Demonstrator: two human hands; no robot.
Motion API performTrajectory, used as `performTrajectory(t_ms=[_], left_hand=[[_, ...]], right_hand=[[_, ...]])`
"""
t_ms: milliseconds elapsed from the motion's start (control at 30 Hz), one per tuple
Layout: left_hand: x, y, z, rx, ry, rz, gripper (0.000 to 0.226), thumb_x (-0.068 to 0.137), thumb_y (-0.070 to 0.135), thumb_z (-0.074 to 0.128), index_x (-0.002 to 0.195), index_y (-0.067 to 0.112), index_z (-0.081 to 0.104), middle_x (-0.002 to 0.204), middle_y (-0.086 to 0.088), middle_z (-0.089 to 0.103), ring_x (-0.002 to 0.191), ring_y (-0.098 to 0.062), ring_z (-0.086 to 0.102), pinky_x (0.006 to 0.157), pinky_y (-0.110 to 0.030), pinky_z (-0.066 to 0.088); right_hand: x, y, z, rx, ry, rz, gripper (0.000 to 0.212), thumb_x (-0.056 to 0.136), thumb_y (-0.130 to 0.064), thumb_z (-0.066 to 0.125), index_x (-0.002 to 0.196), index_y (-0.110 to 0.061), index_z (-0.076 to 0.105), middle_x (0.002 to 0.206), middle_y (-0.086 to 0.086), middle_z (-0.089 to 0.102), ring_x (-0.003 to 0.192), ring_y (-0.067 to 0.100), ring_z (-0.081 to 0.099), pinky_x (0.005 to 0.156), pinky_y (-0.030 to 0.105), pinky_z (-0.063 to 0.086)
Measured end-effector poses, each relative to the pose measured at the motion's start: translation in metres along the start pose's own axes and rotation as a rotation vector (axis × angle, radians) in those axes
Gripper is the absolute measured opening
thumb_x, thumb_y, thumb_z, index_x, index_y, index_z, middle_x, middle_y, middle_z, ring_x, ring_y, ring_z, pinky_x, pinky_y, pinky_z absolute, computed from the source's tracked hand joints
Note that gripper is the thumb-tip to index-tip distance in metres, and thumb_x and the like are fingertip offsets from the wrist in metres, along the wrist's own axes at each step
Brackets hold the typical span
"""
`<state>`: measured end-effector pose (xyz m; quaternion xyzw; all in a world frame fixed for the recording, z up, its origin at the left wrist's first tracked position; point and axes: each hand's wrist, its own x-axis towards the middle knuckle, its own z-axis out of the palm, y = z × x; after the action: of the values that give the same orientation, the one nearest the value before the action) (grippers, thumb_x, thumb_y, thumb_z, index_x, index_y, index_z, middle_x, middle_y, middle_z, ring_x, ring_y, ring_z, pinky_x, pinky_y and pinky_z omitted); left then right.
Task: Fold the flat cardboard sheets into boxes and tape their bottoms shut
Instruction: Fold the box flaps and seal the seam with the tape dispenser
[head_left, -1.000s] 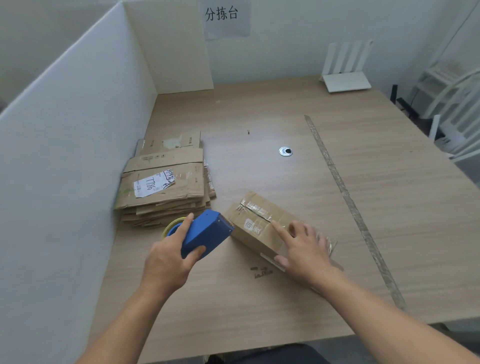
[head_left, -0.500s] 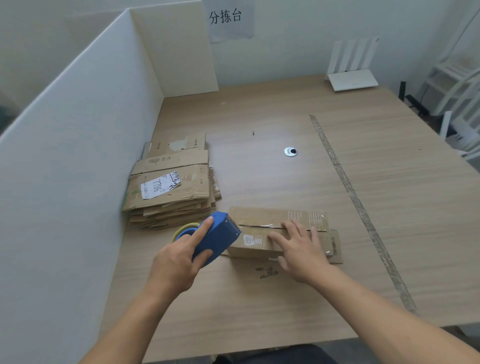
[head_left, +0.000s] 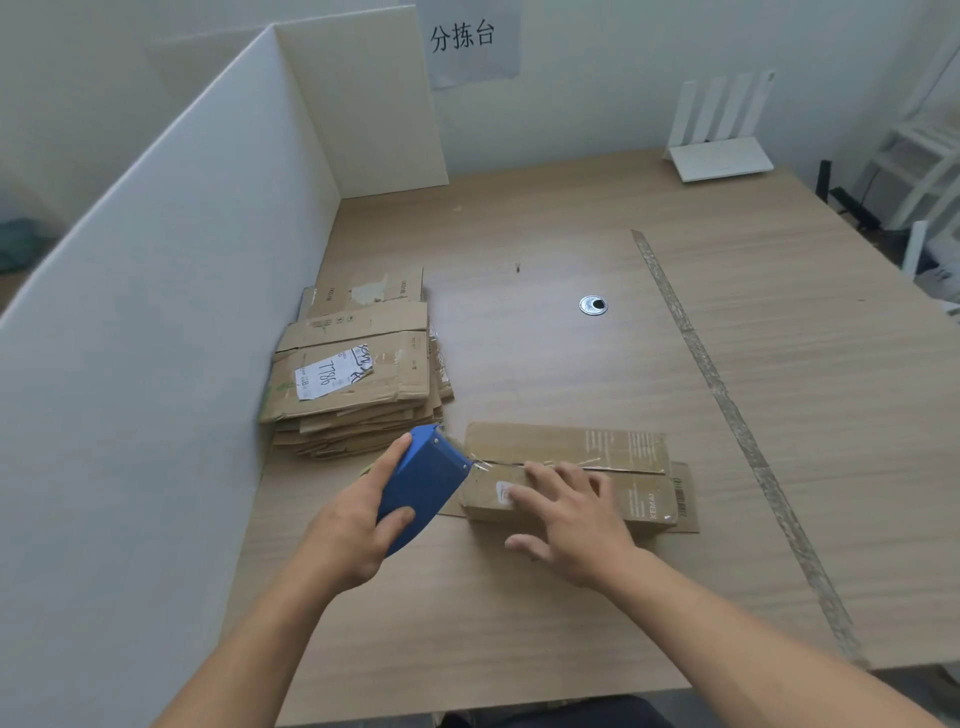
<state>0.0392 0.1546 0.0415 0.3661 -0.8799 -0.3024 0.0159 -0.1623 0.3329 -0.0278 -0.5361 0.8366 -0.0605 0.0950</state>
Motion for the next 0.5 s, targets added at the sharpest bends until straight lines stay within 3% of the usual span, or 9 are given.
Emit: performTrajectory(t_ms=[133,300,500], left_hand=[[-0.003,0.0,0.001,-0.002,0.012,0.01,0.087,0.097,0.022,0.059,0.139,0.068,-0.002,0.127,0.01,0.054,0.102,-0.021,0.055,0.089,-0.039,0.049],[-0.002,0.012,0.006,0.11,0.043,0.034,0.081,0.1,0.031,0.052,0.14,0.062,-0.012,0.13,0.008,0.056,0.106,-0.021,0.056,0.088,-0.037,0.049],[0.001,0.026,0.012,0.194,0.08,0.079,0.081,0.098,0.037,0.053,0.145,0.057,-0.009,0.12,0.009,0.062,0.1,-0.019,0.058,0.081,-0.034,0.048]], right_hand=[[-0.003,0.013,-0.01,-0.014,-0.012,0.118,0.082,0.078,-0.083,0.042,0.149,-0.051,0.015,0.137,-0.007,0.035,0.131,0.023,0.028,0.104,0.06,0.022],[-0.006,0.005,-0.013,-0.028,-0.022,0.238,0.083,0.076,-0.088,0.026,0.146,-0.045,0.022,0.142,0.002,0.024,0.139,0.026,0.015,0.106,0.07,0.01],[-0.001,-0.026,-0.009,0.098,-0.085,0.416,0.082,0.075,-0.091,0.025,0.136,-0.037,0.027,0.153,0.013,0.004,0.146,0.037,-0.006,0.101,0.077,0.003]])
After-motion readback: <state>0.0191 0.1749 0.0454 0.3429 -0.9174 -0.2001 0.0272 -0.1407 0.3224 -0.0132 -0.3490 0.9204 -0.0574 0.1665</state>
